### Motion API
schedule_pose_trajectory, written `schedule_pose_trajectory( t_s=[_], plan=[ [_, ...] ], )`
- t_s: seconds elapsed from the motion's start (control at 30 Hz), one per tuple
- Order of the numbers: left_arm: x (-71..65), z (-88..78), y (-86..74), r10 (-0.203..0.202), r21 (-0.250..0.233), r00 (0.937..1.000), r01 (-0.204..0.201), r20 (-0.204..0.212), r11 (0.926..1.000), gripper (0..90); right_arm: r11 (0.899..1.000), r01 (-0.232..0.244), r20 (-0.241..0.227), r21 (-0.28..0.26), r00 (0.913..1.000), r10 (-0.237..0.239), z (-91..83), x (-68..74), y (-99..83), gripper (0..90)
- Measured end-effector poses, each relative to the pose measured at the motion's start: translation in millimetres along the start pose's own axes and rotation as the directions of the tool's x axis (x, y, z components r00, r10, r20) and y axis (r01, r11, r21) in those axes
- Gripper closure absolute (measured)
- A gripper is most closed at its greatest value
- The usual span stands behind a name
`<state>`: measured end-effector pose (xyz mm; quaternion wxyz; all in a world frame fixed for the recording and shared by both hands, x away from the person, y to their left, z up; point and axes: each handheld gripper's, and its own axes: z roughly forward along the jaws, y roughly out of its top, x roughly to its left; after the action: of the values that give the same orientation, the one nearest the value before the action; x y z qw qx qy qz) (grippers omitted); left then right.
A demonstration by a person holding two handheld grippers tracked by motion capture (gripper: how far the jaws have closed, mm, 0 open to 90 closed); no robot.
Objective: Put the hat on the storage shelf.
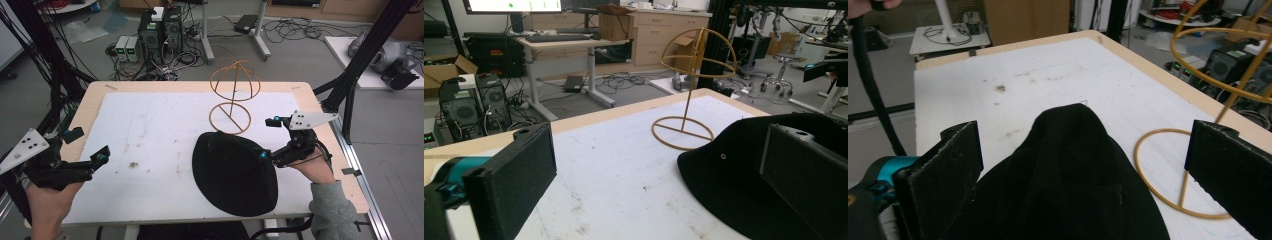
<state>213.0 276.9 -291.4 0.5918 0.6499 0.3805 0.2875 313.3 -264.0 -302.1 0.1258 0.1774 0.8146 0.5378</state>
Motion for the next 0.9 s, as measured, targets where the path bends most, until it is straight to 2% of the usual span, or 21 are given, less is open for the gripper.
schedule_pose_trajectory(
  t_s=[0.2, 0.5, 0.9],
  plan=[
    [0.0, 0.9, -0.3, 0.001, 0.005, 1.0, -0.001, 0.003, 1.0, 1.7, 1.0, 0.02, -0.012, 0.018, 0.9997, -0.02, 7.3, 1.8, 0.6, 1.1],
    [-0.5, 3.1, -1.2, -0.001, 0.012, 1.0, 0.001, 0.006, 0.9999, 1.7, 0.994, 0.056, -0.052, 0.097, 0.9974, -0.051, 29.8, 6.2, -2.2, 1.2],
    [1.0, 1.7, -1.3, -0.003, 0.009, 1.0, 0.003, 0.006, 1.0, 1.7, 0.995, 0.037, -0.088, 0.09, 0.9957, -0.029, 47.6, 4.5, -12.0, 4.3]
  ],
)
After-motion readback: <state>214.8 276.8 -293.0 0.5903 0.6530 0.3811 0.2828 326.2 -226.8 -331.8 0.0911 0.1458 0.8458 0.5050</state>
